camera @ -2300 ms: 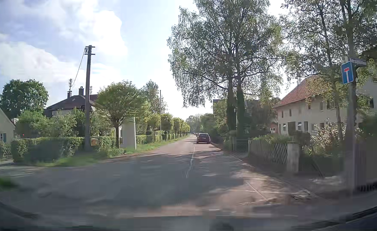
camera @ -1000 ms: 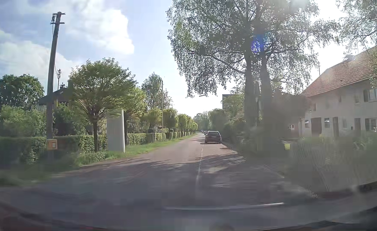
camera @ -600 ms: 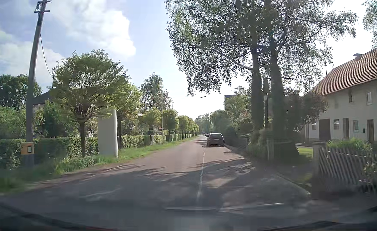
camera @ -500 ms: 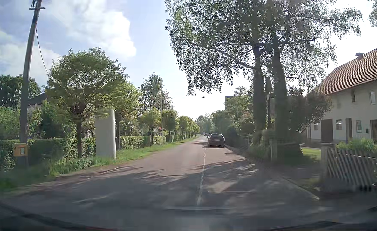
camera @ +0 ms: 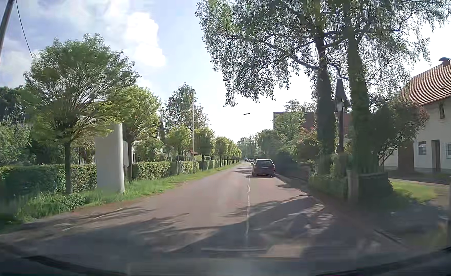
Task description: Follow the waypoints while adhering to traffic rules and regulations
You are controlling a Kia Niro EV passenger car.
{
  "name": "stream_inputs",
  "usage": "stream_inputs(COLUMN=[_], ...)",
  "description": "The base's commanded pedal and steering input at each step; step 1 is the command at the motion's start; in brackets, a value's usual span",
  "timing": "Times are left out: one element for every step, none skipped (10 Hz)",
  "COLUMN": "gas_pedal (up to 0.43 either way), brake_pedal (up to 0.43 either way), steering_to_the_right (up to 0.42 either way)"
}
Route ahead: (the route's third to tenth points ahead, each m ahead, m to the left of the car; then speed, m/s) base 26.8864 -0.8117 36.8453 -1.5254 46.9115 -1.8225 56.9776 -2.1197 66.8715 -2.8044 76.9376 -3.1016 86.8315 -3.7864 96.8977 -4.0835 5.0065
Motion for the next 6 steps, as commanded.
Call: stream_inputs(gas_pedal=[0.008,0.008,0.0,0.0,0.0,0.0], brake_pedal=[0.0,0.0,0.0,0.0,0.0,0.0], steering_to_the_right=[-0.018,-0.013,-0.007,-0.005,-0.002,-0.002])
